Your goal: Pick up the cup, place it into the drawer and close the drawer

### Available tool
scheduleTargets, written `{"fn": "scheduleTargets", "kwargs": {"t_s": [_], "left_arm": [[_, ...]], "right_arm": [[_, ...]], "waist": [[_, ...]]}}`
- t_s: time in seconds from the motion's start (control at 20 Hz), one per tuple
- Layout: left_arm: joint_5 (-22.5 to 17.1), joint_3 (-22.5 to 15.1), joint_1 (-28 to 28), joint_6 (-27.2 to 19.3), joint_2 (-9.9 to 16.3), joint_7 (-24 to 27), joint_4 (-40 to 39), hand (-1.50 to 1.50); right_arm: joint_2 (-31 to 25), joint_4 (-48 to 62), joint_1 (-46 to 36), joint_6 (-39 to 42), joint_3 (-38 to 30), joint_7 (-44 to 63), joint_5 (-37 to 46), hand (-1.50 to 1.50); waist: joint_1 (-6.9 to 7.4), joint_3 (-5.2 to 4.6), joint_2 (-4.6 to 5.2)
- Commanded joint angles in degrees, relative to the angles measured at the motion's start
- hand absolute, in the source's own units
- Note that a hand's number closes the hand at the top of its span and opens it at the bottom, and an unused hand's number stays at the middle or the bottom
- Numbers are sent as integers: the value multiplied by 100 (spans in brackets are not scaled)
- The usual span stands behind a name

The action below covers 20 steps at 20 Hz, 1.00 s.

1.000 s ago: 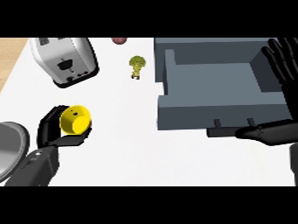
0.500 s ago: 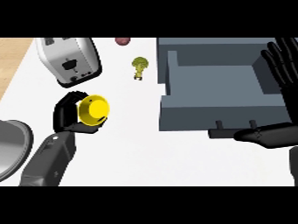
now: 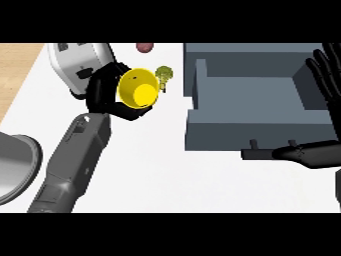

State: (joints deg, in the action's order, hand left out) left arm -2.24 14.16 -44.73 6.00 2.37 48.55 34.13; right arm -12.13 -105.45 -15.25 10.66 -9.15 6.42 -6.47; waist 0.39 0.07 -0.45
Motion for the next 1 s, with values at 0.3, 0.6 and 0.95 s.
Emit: {"fn": "scheduleTargets", "kwargs": {"t_s": [0.3, 0.6, 0.95], "left_arm": [[-379, -940, -1329, -1084, -234, -2150, 1121, 150], [-679, -1375, -2598, -2022, -236, -2798, 117, 150], [-1119, -1929, -3363, -2630, -237, -3366, -1036, 150]], "right_arm": [[-94, 483, -170, 127, -96, -297, 20, -150], [-122, 287, -164, 173, -117, -127, -121, -150], [-60, 289, -420, 91, -24, -105, -62, -150]], "waist": [[-52, -3, 30], [-245, -3, 79], [-420, 0, 119]]}}
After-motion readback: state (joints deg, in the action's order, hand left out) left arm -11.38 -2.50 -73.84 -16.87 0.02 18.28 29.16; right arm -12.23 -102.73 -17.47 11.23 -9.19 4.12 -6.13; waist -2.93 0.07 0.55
